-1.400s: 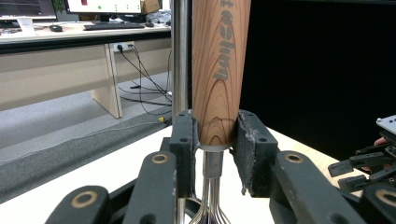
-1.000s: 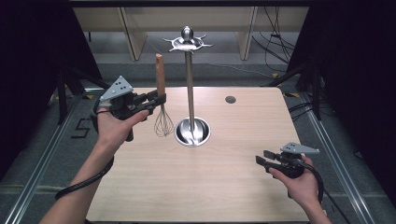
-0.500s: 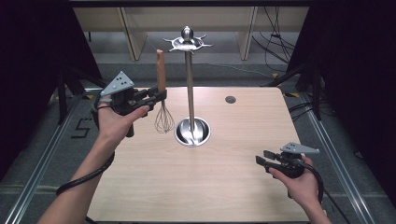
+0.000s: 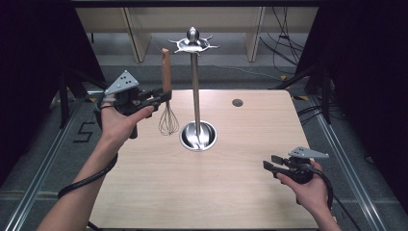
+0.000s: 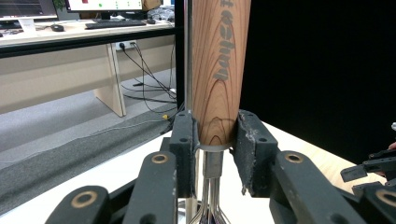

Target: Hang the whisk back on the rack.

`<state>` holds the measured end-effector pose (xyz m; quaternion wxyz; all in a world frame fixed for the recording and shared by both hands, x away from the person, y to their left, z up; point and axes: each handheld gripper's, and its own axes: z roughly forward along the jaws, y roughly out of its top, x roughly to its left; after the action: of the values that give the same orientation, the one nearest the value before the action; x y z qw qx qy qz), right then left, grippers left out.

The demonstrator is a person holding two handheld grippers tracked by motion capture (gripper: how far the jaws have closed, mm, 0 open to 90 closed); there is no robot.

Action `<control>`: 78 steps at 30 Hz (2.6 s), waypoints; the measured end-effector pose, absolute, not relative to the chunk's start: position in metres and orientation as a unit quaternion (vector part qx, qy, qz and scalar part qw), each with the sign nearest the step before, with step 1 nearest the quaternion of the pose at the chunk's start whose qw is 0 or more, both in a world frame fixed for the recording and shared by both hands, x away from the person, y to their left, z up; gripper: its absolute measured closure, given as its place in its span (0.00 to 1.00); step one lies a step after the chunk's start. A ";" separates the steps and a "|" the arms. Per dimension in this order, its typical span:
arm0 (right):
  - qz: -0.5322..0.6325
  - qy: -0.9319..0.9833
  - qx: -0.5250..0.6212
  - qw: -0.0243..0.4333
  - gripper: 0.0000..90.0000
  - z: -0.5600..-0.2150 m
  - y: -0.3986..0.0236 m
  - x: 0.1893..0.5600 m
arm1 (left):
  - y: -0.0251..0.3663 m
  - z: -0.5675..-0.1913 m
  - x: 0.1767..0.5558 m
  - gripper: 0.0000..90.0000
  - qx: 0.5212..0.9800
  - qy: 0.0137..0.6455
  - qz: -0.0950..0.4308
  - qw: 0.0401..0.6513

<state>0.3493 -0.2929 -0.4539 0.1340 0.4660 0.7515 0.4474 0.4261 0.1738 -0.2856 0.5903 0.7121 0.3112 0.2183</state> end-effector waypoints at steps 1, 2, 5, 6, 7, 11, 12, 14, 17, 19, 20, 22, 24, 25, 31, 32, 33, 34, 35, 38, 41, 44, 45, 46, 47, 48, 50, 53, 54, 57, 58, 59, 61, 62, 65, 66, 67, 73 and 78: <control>0.447 0.752 0.466 0.134 0.59 -0.454 -0.293 0.349 | 0.173 -0.286 0.427 0.77 0.712 0.313 0.218 0.591; 0.448 0.750 0.469 0.129 0.59 -0.453 -0.293 0.349 | 0.173 -0.285 0.428 0.77 0.712 0.312 0.217 0.590; 0.448 0.750 0.469 0.129 0.59 -0.453 -0.293 0.349 | 0.173 -0.285 0.430 0.77 0.714 0.309 0.216 0.590; 0.448 0.750 0.470 0.130 0.59 -0.453 -0.293 0.349 | 0.174 -0.284 0.431 0.77 0.715 0.309 0.216 0.588; 0.448 0.750 0.470 0.129 0.59 -0.453 -0.293 0.349 | 0.174 -0.284 0.432 0.77 0.716 0.309 0.215 0.587; 0.448 0.750 0.469 0.130 0.59 -0.453 -0.293 0.349 | 0.175 -0.285 0.435 0.77 0.722 0.303 0.213 0.584; 0.449 0.750 0.469 0.130 0.59 -0.453 -0.293 0.349 | 0.175 -0.285 0.436 0.77 0.722 0.304 0.212 0.585; 0.449 0.749 0.470 0.128 0.59 -0.453 -0.293 0.349 | 0.176 -0.285 0.437 0.77 0.721 0.303 0.211 0.586; 0.449 0.750 0.469 0.129 0.59 -0.453 -0.293 0.349 | 0.177 -0.285 0.439 0.77 0.724 0.299 0.209 0.585; 0.448 0.750 0.469 0.130 0.59 -0.453 -0.293 0.349 | 0.177 -0.286 0.440 0.77 0.727 0.295 0.207 0.584; 0.449 0.750 0.469 0.130 0.59 -0.453 -0.293 0.349 | 0.178 -0.286 0.441 0.77 0.729 0.295 0.207 0.583; 0.448 0.750 0.469 0.130 0.59 -0.453 -0.293 0.349 | 0.179 -0.286 0.442 0.77 0.729 0.295 0.206 0.582; 0.448 0.754 0.460 0.140 0.59 -0.453 -0.294 0.350 | 0.179 -0.287 0.443 0.77 0.727 0.298 0.204 0.584; 0.449 0.757 0.451 0.150 0.59 -0.454 -0.295 0.351 | 0.180 -0.287 0.444 0.77 0.728 0.298 0.203 0.584; 0.449 0.751 0.464 0.136 0.59 -0.454 -0.293 0.350 | 0.181 -0.287 0.446 0.77 0.728 0.300 0.204 0.582; 0.448 0.751 0.466 0.136 0.59 -0.454 -0.293 0.350 | 0.181 -0.287 0.447 0.77 0.728 0.299 0.204 0.582; 0.447 0.753 0.462 0.138 0.59 -0.454 -0.294 0.350 | 0.181 -0.286 0.447 0.77 0.730 0.298 0.204 0.580; 0.449 0.757 0.449 0.153 0.59 -0.454 -0.295 0.352 | 0.181 -0.286 0.448 0.77 0.731 0.296 0.205 0.580; 0.449 0.756 0.451 0.151 0.59 -0.454 -0.295 0.351 | 0.181 -0.286 0.448 0.77 0.732 0.296 0.205 0.579; 0.449 0.757 0.451 0.151 0.59 -0.454 -0.295 0.351 | 0.180 -0.286 0.450 0.77 0.733 0.296 0.204 0.577; 0.450 0.752 0.463 0.138 0.59 -0.454 -0.293 0.350 | 0.180 -0.286 0.451 0.77 0.734 0.298 0.202 0.575; 0.448 0.750 0.470 0.129 0.59 -0.453 -0.293 0.349 | 0.180 -0.285 0.452 0.77 0.738 0.297 0.199 0.573; 0.448 0.750 0.469 0.129 0.59 -0.453 -0.293 0.349 | 0.180 -0.285 0.452 0.77 0.738 0.298 0.198 0.573; 0.448 0.750 0.470 0.129 0.59 -0.453 -0.293 0.349 | 0.180 -0.285 0.452 0.77 0.738 0.298 0.198 0.573; 0.448 0.750 0.470 0.129 0.59 -0.453 -0.293 0.349 | 0.180 -0.285 0.453 0.77 0.738 0.297 0.197 0.572; 0.448 0.751 0.468 0.131 0.59 -0.453 -0.293 0.349 | 0.180 -0.284 0.453 0.77 0.739 0.297 0.197 0.572; 0.448 0.757 0.451 0.151 0.59 -0.454 -0.295 0.352 | 0.180 -0.283 0.453 0.77 0.739 0.297 0.197 0.572; 0.450 0.756 0.451 0.150 0.59 -0.455 -0.295 0.352 | 0.179 -0.283 0.454 0.77 0.742 0.296 0.195 0.569; 0.449 0.756 0.451 0.151 0.59 -0.455 -0.295 0.352 | 0.179 -0.282 0.454 0.77 0.743 0.296 0.195 0.568; 0.449 0.756 0.451 0.153 0.59 -0.455 -0.295 0.352 | 0.179 -0.281 0.455 0.77 0.744 0.295 0.195 0.567; 0.456 0.753 0.451 0.144 0.59 -0.456 -0.294 0.352 | 0.179 -0.281 0.455 0.77 0.744 0.294 0.194 0.567; 0.452 0.754 0.457 0.136 0.59 -0.455 -0.293 0.351 | 0.179 -0.281 0.455 0.77 0.745 0.293 0.194 0.567; 0.452 0.755 0.454 0.141 0.59 -0.456 -0.293 0.352 | 0.178 -0.281 0.455 0.77 0.746 0.292 0.193 0.566; 0.450 0.756 0.450 0.151 0.59 -0.456 -0.294 0.352 | 0.178 -0.281 0.455 0.77 0.747 0.292 0.193 0.565; 0.449 0.757 0.449 0.155 0.59 -0.456 -0.294 0.353 | 0.177 -0.280 0.456 0.77 0.749 0.290 0.191 0.565; 0.451 0.756 0.448 0.156 0.59 -0.456 -0.294 0.353 | 0.177 -0.280 0.456 0.77 0.749 0.290 0.191 0.564; 0.457 0.754 0.447 0.148 0.59 -0.457 -0.293 0.353 | 0.177 -0.280 0.456 0.77 0.750 0.290 0.190 0.564; 0.450 0.751 0.463 0.140 0.59 -0.456 -0.293 0.351 | 0.175 -0.278 0.458 0.77 0.752 0.289 0.186 0.563; 0.447 0.756 0.454 0.151 0.59 -0.456 -0.294 0.352 | 0.173 -0.277 0.461 0.77 0.753 0.290 0.182 0.562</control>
<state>0.3522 -0.2941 -0.4559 0.1513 0.4537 0.7558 0.4472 0.4609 0.1735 -0.2768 0.5618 0.7529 0.2903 0.1822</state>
